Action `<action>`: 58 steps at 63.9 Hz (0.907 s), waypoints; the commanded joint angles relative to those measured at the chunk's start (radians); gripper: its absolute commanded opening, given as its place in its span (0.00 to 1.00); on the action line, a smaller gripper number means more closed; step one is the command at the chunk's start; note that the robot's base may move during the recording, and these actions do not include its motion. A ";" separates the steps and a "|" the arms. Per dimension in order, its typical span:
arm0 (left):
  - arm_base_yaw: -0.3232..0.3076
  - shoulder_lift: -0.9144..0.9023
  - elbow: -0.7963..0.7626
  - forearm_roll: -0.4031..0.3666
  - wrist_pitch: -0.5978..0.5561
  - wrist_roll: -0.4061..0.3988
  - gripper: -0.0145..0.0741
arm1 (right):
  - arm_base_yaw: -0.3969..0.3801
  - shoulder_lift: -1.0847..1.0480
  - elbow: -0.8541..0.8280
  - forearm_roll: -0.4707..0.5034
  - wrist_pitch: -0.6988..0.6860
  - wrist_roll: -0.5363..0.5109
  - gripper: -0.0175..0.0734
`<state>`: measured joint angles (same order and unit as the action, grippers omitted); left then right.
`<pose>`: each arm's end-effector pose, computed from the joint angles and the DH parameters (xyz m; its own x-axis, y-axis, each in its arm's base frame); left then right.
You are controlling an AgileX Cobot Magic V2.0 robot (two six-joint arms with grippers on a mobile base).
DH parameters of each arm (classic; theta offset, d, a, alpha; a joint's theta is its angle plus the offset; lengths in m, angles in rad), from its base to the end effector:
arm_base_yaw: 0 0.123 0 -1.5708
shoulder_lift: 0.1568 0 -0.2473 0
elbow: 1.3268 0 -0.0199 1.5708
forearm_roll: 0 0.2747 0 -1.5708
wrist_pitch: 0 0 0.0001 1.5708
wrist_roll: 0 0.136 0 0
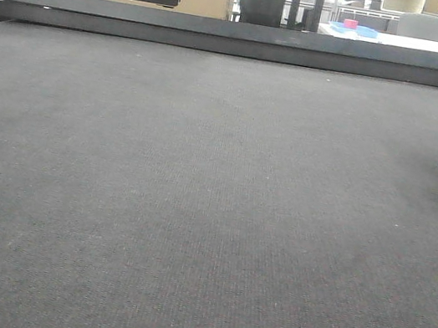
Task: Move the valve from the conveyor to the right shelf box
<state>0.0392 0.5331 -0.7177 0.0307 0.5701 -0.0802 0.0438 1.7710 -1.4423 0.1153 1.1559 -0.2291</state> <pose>0.1982 0.0100 0.3333 -0.2900 -0.0657 -0.9548 -0.0709 0.9964 -0.0471 0.3805 0.0310 0.1752 -0.9561 -0.2225 -0.1909 -0.2394 0.9684 0.0702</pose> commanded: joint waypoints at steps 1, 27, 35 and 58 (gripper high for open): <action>-0.005 0.071 -0.069 0.002 0.056 0.000 0.84 | -0.001 -0.106 0.016 -0.009 -0.042 -0.007 0.02; -0.005 0.571 -0.533 0.065 0.406 0.080 0.84 | -0.001 -0.462 0.320 0.112 -0.242 -0.007 0.02; 0.005 0.721 -0.679 0.063 0.515 0.150 0.84 | -0.001 -0.525 0.382 0.112 -0.255 -0.007 0.02; 0.132 1.093 -0.952 -0.031 0.651 0.261 0.84 | -0.001 -0.587 0.405 0.119 -0.238 -0.007 0.02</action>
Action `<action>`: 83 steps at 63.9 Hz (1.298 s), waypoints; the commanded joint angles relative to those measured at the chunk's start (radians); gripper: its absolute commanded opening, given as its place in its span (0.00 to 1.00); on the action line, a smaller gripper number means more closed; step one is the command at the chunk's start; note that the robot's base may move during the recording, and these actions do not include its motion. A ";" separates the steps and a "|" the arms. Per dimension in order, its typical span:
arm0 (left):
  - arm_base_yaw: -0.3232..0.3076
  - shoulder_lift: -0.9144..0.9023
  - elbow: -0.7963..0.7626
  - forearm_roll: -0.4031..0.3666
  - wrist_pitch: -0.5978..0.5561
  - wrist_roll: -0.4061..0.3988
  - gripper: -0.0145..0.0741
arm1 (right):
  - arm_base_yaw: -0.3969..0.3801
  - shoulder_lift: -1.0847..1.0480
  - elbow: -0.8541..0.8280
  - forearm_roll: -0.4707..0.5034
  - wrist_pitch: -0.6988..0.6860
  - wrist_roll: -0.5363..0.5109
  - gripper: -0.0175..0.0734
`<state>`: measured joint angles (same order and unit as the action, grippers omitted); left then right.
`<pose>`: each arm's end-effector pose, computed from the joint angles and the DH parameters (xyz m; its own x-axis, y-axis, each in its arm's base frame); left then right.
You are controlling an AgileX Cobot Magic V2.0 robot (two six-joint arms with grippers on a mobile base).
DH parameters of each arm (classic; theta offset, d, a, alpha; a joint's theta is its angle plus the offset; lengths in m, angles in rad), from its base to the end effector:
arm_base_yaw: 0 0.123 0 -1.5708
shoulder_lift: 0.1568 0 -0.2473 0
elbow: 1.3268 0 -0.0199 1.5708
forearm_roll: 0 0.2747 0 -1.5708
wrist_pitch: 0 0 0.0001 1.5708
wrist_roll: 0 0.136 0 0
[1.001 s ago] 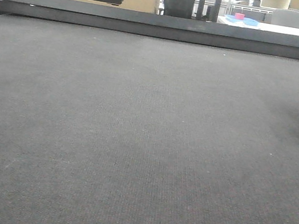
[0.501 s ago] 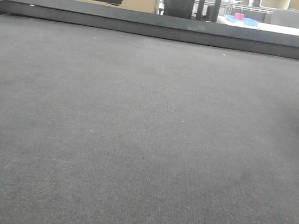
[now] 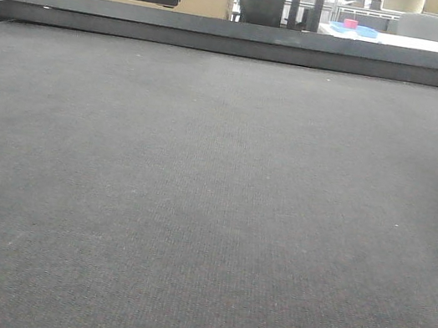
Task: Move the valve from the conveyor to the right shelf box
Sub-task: 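Descend the left gripper and close it around the other valve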
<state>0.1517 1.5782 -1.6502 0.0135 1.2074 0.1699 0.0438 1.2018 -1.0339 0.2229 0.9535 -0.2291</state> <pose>0.3717 0.0586 0.3123 -0.8709 0.0427 -0.4897 -0.0061 0.9952 0.0975 0.2916 0.0373 0.2482 -0.8349 -0.1336 -0.5340 -0.2203 0.9701 0.1017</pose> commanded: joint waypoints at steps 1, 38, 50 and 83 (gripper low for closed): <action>0.023 0.056 -0.019 -0.014 0.014 0.014 0.84 | -0.001 -0.018 -0.003 0.011 -0.034 -0.007 0.02; 0.027 0.294 -0.017 -0.031 0.014 0.015 0.84 | -0.001 -0.018 -0.003 0.011 -0.043 -0.007 0.02; 0.027 0.347 -0.015 -0.031 0.014 0.015 0.84 | -0.001 -0.018 -0.003 0.011 -0.045 -0.007 0.02; 0.027 0.393 -0.015 -0.031 0.010 0.015 0.83 | -0.001 -0.018 -0.002 0.011 -0.058 -0.007 0.02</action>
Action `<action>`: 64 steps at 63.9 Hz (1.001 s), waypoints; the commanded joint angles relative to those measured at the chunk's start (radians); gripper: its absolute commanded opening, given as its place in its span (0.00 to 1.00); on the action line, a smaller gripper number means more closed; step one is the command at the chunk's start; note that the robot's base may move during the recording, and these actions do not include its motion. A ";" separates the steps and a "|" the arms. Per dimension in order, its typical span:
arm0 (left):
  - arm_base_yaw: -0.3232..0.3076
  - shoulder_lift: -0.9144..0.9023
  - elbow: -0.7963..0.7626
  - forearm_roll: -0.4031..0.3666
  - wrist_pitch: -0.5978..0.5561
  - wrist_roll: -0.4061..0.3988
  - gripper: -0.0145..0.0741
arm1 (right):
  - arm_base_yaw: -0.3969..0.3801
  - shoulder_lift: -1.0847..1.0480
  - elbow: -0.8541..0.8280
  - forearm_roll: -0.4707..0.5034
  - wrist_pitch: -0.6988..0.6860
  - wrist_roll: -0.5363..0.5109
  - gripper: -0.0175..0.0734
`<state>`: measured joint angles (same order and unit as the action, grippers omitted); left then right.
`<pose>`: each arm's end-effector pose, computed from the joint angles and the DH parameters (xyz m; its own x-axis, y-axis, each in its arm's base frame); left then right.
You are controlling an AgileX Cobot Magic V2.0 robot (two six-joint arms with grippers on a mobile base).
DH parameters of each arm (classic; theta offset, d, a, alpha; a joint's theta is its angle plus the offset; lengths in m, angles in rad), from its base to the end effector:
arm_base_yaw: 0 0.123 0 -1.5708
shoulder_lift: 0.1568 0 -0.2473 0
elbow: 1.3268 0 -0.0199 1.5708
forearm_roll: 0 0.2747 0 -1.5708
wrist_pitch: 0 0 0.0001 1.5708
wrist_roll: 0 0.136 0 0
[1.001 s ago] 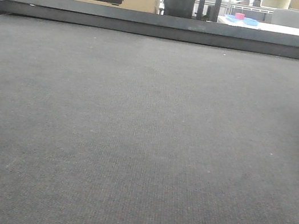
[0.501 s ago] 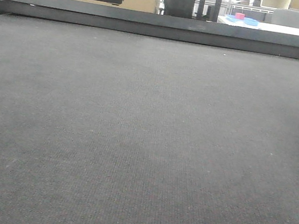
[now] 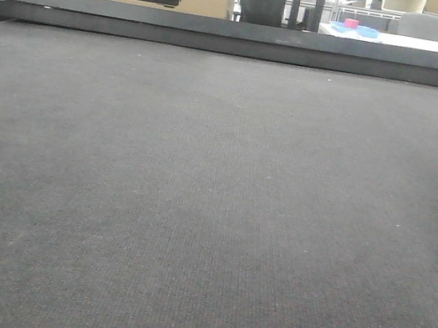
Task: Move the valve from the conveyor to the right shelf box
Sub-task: 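Descend the left gripper and close it around the other valve, then lift both held valves up off the conveyor surface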
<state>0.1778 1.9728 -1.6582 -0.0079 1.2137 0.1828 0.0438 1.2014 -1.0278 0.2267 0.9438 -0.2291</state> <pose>0.4143 0.0734 0.1553 -0.9917 0.0037 -0.1286 0.0017 0.9999 0.0159 0.2920 0.0376 0.2470 -0.8333 -0.1295 -0.5375 -0.2182 0.9703 0.1046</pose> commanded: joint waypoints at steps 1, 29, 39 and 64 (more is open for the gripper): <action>0.001 -0.001 -0.007 -0.009 0.005 0.002 0.83 | -0.001 -0.018 -0.008 0.007 -0.049 -0.007 0.02; -0.001 -0.001 -0.007 -0.009 0.007 -0.002 0.04 | -0.001 -0.018 -0.008 0.007 -0.080 -0.007 0.02; -0.029 -0.048 -0.007 -0.009 0.007 -0.014 0.04 | -0.001 -0.005 0.000 0.007 -0.126 -0.007 0.02; -0.154 -0.403 0.262 -0.011 -0.216 -0.061 0.04 | -0.042 -0.009 0.133 0.005 -0.280 -0.007 0.02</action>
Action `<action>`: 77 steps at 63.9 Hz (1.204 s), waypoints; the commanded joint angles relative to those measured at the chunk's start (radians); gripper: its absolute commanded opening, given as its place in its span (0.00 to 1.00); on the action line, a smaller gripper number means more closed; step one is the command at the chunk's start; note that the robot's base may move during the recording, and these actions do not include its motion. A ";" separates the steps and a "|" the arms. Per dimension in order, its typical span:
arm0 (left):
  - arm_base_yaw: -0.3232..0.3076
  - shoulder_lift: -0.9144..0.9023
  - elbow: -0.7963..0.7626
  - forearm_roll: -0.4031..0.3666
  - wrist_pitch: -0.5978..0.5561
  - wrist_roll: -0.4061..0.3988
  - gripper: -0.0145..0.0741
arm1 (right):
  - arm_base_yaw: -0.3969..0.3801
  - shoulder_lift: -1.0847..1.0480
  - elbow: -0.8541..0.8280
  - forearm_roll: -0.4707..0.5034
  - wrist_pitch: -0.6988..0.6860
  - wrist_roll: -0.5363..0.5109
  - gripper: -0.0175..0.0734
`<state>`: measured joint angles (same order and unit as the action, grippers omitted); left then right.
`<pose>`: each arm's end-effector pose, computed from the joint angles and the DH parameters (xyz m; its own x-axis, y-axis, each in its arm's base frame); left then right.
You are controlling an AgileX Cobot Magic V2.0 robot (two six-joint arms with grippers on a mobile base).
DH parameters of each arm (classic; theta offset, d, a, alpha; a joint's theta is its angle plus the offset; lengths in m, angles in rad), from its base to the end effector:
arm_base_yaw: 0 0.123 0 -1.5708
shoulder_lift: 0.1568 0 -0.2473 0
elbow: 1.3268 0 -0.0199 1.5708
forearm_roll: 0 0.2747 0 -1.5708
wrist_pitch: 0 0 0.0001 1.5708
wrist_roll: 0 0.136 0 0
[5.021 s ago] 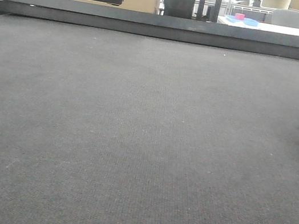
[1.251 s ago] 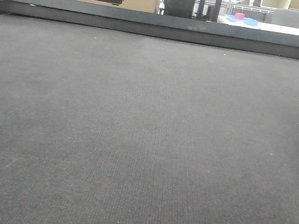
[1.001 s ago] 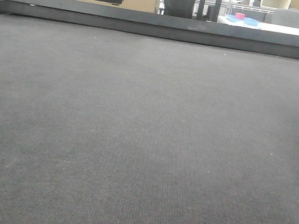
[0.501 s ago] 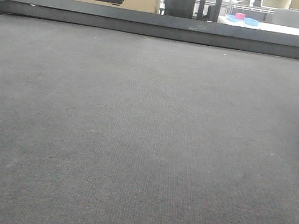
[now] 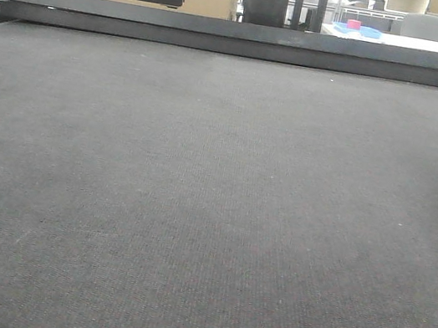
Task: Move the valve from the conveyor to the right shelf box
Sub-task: 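Lift both held valves up off the conveyor surface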
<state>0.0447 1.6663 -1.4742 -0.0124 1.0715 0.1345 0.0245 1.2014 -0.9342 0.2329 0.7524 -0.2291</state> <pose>0.3889 0.0159 0.2279 -0.9199 0.0872 -0.3824 0.0781 0.9962 0.0393 0.3024 0.0289 0.2283 -0.7864 -0.0762 -0.6130 -0.1654 0.9821 0.0902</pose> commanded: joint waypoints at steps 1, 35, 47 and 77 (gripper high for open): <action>-0.024 -0.115 0.098 -0.007 -0.098 -0.012 0.04 | -0.023 -0.009 0.048 -0.001 -0.091 -0.007 0.02; -0.031 -0.813 0.664 -0.032 -0.488 -0.013 0.04 | -0.032 -0.168 0.145 -0.001 -0.130 -0.007 0.02; -0.031 -1.002 0.702 -0.032 -0.490 -0.013 0.04 | -0.032 -0.335 0.145 -0.001 -0.173 -0.007 0.02; -0.071 -1.177 0.702 -0.027 -0.644 -0.013 0.04 | -0.013 -0.567 0.116 0.001 -0.266 -0.007 0.02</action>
<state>-0.0202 0.5027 -0.7647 -0.0345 0.5151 0.1275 0.0056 0.6671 -0.7880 0.2292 0.5788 -0.2291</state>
